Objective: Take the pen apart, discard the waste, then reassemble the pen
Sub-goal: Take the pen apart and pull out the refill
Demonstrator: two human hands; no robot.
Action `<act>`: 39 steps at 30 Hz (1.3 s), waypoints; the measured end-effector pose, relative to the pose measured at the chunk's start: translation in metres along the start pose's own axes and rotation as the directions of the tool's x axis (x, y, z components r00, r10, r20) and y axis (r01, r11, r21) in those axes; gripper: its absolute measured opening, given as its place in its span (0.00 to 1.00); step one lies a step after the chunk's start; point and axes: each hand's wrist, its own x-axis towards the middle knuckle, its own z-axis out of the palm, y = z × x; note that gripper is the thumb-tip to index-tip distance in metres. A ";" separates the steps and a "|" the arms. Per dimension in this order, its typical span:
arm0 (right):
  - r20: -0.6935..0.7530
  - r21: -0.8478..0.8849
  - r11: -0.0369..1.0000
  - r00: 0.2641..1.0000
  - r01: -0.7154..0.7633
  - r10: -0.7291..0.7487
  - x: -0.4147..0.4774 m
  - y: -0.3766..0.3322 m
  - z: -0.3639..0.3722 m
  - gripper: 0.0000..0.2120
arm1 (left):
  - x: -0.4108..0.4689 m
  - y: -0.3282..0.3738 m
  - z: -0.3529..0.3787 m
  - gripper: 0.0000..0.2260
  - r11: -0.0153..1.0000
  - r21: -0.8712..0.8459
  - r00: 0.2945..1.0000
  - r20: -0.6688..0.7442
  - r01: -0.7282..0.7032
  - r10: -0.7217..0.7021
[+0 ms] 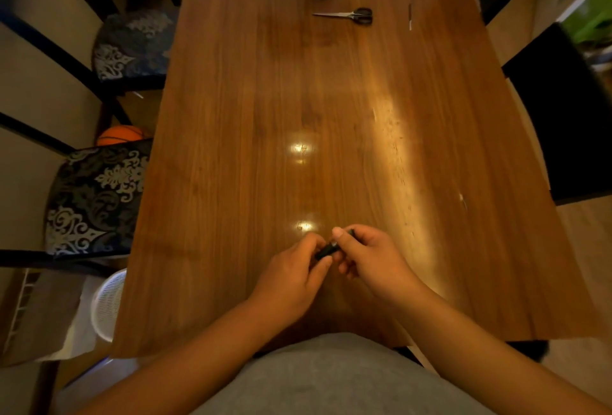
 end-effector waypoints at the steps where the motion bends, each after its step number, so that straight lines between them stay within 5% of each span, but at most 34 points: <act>1: 0.005 0.028 0.999 1.000 0.018 -0.018 -0.001 -0.006 0.002 0.12 | 0.001 0.003 -0.005 0.03 1.000 -0.022 1.000 -0.018 -0.005 0.005; 6: 0.031 0.037 0.993 0.993 0.110 -0.111 -0.001 -0.025 0.002 0.12 | 0.007 0.010 -0.025 0.02 0.989 -0.147 1.000 -0.031 -0.005 0.001; 12: 0.063 0.057 0.987 0.986 0.152 -0.156 0.002 -0.029 -0.003 0.10 | 0.016 0.016 -0.046 0.04 0.965 -0.262 0.991 0.135 0.020 0.016; 19: 0.123 0.058 0.978 0.971 0.199 -0.205 0.001 -0.035 -0.008 0.10 | 0.026 0.021 -0.059 0.08 0.738 -0.607 0.914 0.403 0.295 -0.034; 22: 0.088 0.056 0.975 0.972 0.213 -0.218 0.003 -0.038 -0.007 0.12 | 0.029 0.022 -0.058 0.07 0.831 -0.519 0.954 0.295 0.200 -0.046; 25: 0.030 0.059 0.976 0.977 0.210 -0.212 0.007 -0.038 -0.003 0.11 | 0.028 0.021 -0.058 0.04 0.967 -0.254 0.993 0.115 0.019 0.010; 28: -0.018 0.076 0.976 0.979 0.203 -0.202 0.009 -0.038 0.000 0.12 | 0.027 0.020 -0.058 0.03 0.991 -0.064 0.993 0.004 -0.121 0.122; 32: 0.010 0.078 0.971 0.974 0.225 -0.226 0.011 -0.040 -0.001 0.14 | 0.029 0.019 -0.062 0.04 0.986 -0.031 0.986 -0.010 -0.164 0.164; 36: 0.099 0.064 0.969 0.964 0.240 -0.245 0.012 -0.043 -0.011 0.14 | 0.031 0.020 -0.065 0.04 0.963 -0.266 0.990 0.126 -0.033 0.069; 39: 0.156 0.008 0.963 0.951 0.270 -0.268 0.012 -0.044 -0.016 0.16 | 0.033 0.026 -0.063 0.07 0.833 -0.531 0.961 0.277 0.156 -0.003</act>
